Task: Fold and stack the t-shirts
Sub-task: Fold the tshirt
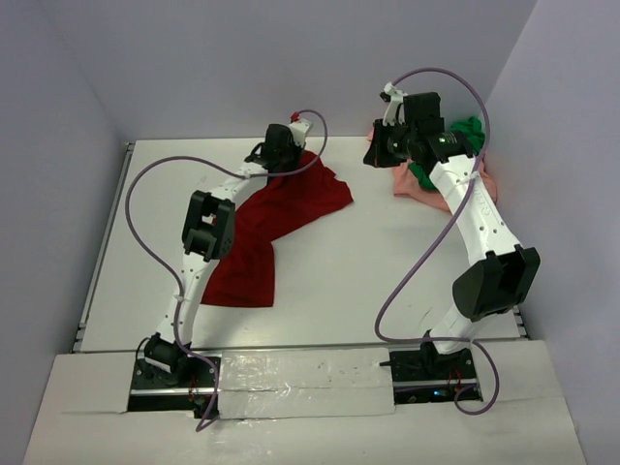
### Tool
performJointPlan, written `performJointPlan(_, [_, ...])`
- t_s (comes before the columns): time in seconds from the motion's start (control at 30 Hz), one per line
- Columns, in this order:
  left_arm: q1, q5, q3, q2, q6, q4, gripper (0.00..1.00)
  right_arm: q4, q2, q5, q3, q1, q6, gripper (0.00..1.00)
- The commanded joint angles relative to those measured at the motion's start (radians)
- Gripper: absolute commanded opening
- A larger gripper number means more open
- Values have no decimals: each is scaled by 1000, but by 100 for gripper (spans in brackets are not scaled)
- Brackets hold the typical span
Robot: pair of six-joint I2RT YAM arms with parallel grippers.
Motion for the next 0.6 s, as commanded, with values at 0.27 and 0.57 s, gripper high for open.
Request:
performJointPlan(0.27, [4,57,52,-246,-34,-331,0,69,-64,-6,-102,-9,-8,0])
performJointPlan(0.57, [-8,126,196,-56,0,-587,0,69,-45,-3,-89,-9,-8,0])
